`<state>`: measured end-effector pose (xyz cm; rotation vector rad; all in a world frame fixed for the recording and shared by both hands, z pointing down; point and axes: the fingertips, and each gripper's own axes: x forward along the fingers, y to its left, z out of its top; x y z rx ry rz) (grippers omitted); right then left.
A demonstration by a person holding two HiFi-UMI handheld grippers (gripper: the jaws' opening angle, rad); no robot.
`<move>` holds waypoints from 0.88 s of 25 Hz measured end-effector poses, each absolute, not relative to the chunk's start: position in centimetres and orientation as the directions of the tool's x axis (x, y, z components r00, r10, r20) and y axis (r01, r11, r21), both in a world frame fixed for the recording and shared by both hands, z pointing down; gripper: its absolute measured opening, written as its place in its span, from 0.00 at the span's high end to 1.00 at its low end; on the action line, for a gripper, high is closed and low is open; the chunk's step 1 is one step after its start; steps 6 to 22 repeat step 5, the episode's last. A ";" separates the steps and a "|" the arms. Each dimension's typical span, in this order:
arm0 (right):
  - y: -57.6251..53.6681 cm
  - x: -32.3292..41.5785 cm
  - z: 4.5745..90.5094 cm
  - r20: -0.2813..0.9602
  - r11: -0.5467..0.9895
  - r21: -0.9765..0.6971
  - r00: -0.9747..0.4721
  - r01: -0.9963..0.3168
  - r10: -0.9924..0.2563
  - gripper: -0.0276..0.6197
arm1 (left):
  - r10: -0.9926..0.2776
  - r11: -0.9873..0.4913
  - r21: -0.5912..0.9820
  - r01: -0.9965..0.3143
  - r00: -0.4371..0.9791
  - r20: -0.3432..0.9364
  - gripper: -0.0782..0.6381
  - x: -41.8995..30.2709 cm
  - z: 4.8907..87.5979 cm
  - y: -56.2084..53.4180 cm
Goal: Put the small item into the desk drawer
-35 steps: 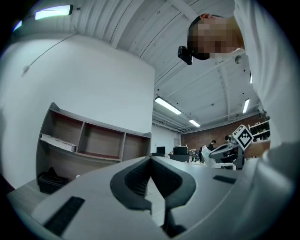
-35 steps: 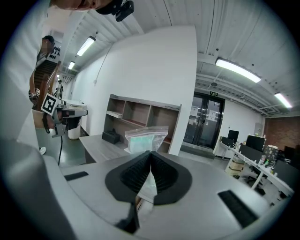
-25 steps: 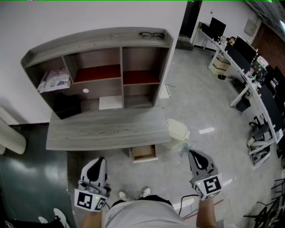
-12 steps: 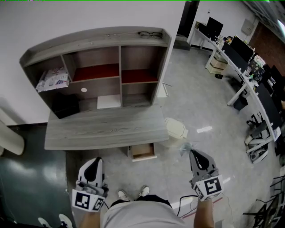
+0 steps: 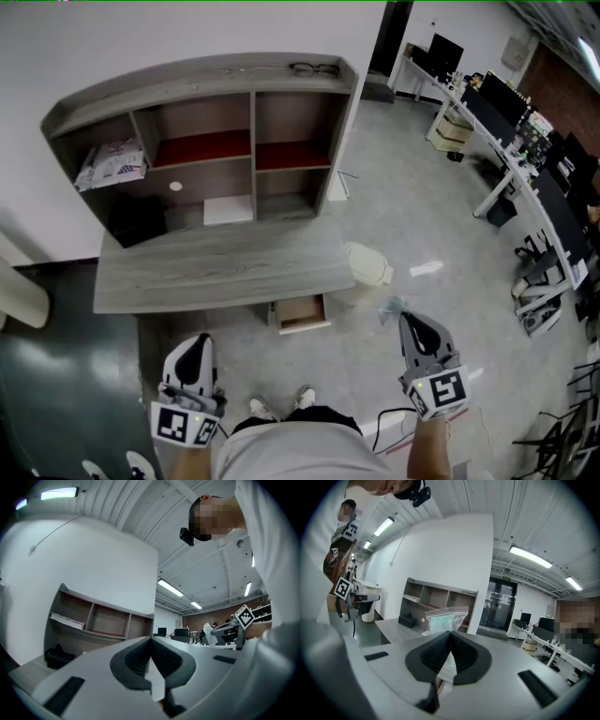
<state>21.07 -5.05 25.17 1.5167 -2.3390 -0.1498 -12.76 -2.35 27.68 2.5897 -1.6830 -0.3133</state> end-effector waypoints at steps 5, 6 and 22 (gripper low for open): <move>-4.3 20.0 25.4 0.230 0.427 0.276 -0.373 -0.861 -0.899 0.92 | -0.904 -0.419 0.142 -0.897 0.397 -0.155 0.87 -13.2 27.8 -1.7; -4.3 20.0 25.4 0.230 0.427 0.276 -0.373 -0.861 -0.899 0.92 | -0.904 -0.419 0.142 -0.897 0.397 -0.155 0.87 -13.2 27.8 -1.7; -4.3 20.0 25.4 0.230 0.427 0.276 -0.373 -0.861 -0.899 0.92 | -0.904 -0.419 0.142 -0.897 0.397 -0.155 0.87 -13.2 27.8 -1.7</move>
